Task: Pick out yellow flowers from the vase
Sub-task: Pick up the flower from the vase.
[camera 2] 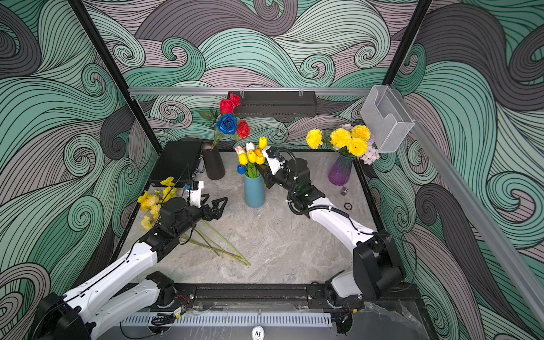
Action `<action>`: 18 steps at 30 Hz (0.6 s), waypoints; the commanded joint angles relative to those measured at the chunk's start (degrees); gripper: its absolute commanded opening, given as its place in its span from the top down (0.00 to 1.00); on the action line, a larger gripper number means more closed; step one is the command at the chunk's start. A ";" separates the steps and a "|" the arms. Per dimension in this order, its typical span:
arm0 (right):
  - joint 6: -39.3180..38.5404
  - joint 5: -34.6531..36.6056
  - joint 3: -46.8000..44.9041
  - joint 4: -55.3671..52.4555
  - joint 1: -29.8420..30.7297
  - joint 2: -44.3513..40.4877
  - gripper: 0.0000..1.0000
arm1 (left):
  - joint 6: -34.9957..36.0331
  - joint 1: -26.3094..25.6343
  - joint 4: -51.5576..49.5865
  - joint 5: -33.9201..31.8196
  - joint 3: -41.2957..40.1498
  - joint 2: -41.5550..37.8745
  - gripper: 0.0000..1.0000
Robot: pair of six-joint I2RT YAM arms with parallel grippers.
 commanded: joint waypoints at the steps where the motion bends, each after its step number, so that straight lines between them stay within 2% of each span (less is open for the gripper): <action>1: -1.15 2.18 0.09 1.40 0.32 -1.23 0.80 | 0.91 -0.50 0.09 0.02 0.24 -0.23 0.02; 8: -0.64 3.08 0.84 1.35 0.35 -0.49 0.89 | 0.86 -0.50 -0.02 -0.07 0.02 -0.62 0.02; 18: 2.09 6.17 1.05 -0.36 0.19 -4.98 0.97 | 0.57 -0.52 -0.07 0.66 0.68 -0.67 0.02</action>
